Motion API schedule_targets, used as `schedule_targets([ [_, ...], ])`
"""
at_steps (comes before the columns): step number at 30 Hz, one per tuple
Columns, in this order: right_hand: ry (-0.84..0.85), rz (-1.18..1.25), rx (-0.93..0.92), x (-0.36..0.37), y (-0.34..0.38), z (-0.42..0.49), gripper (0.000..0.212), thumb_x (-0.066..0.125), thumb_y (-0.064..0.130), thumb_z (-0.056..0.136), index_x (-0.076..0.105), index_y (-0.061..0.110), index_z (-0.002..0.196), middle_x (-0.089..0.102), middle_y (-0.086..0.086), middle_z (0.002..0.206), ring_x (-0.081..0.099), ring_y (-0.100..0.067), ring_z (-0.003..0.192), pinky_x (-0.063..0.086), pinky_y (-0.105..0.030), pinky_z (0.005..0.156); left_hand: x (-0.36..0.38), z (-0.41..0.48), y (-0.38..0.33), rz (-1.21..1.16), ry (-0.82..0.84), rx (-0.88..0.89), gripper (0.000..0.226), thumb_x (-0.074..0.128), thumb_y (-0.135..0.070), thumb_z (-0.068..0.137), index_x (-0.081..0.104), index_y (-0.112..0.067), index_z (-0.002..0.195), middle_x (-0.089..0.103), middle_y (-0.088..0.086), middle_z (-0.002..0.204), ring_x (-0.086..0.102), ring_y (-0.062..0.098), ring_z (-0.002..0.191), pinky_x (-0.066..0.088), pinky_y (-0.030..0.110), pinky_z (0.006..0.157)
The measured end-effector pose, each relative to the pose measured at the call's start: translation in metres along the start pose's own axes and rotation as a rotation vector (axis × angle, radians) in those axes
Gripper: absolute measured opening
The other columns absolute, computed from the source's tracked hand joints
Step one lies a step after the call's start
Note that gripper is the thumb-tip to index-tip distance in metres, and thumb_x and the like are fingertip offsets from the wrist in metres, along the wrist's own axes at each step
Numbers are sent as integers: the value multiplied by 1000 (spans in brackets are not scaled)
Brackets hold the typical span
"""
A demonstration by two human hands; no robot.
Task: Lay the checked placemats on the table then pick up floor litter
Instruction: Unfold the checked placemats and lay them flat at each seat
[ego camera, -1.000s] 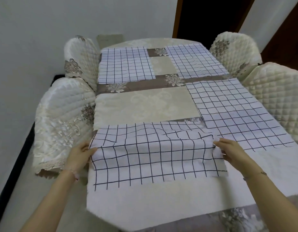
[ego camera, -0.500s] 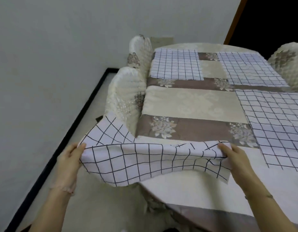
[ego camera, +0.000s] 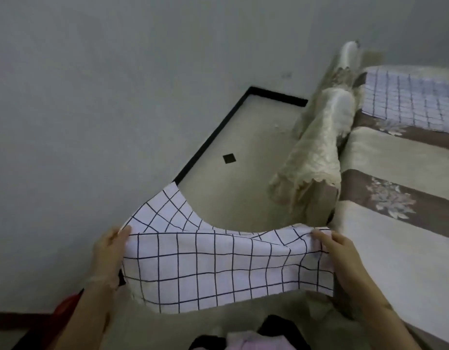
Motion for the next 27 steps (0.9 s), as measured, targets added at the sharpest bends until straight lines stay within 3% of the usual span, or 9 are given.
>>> schedule_targets([
  [2,9,-1,0,29,7,6,26,58,25,89,69,1,90,70,-11,86,61,-20,75,46,-29,60,-15,16,6,44,-30,8,22,54,-24,91,61,-3,88,63,20,91,58,29,82,47,37,72],
  [5,8,-27,-17,59,27,26,30,59,24,89,67,-4,93,69,-17,87,63,-27,79,49,-35,70,-22,45,4,59,-80,23,24,52,-21,92,61,1,90,58,13,85,51,23,77,41,30,63],
  [8,7,-54,-61,81,59,57,23,58,24,89,70,5,89,71,-19,93,64,-36,98,51,-46,86,-12,81,-11,84,-115,55,23,52,-23,93,61,-3,88,58,11,85,50,20,74,39,26,62],
  [12,-17,-43,-151,99,112,115,18,58,29,89,70,15,86,71,-13,92,64,-33,95,50,-50,88,19,140,-55,70,-141,151,21,50,-18,94,61,-1,90,58,9,78,50,13,66,41,24,58],
  [16,-56,3,-238,104,164,187,22,59,27,89,68,7,89,68,-13,87,59,-26,82,47,-38,75,71,204,-101,41,-122,215,16,49,-14,94,60,-2,91,58,3,76,51,12,68,47,16,55],
  [19,-106,55,-247,98,196,234,25,58,21,90,65,-3,90,60,-10,80,51,-20,76,40,-30,66,121,255,-130,43,-61,213,17,51,-16,94,61,-2,94,60,12,90,53,22,84,44,30,72],
  [21,-136,56,-260,89,218,259,18,57,20,91,67,5,85,63,-9,78,53,-19,74,40,-29,62,159,286,-153,38,-22,231,17,51,-16,93,62,-3,97,60,12,96,53,21,92,42,32,76],
  [23,-188,74,-285,75,240,274,15,57,20,91,67,16,80,66,-4,77,57,-15,72,44,-29,62,196,310,-182,6,16,267,17,50,-15,93,61,-3,100,59,12,95,52,21,91,42,28,70],
  [27,-368,111,-400,22,285,286,18,59,24,89,69,13,78,68,5,66,62,-4,66,49,-21,61,284,348,-252,-106,160,374,13,50,-17,93,61,-12,87,57,4,83,50,20,88,40,25,68],
])
Point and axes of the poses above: each hand's wrist, its own z-axis towards the middle knuckle, its own x-axis out of the palm, y = z × x, the point moved 1 cm from there along z, towards the middle knuckle
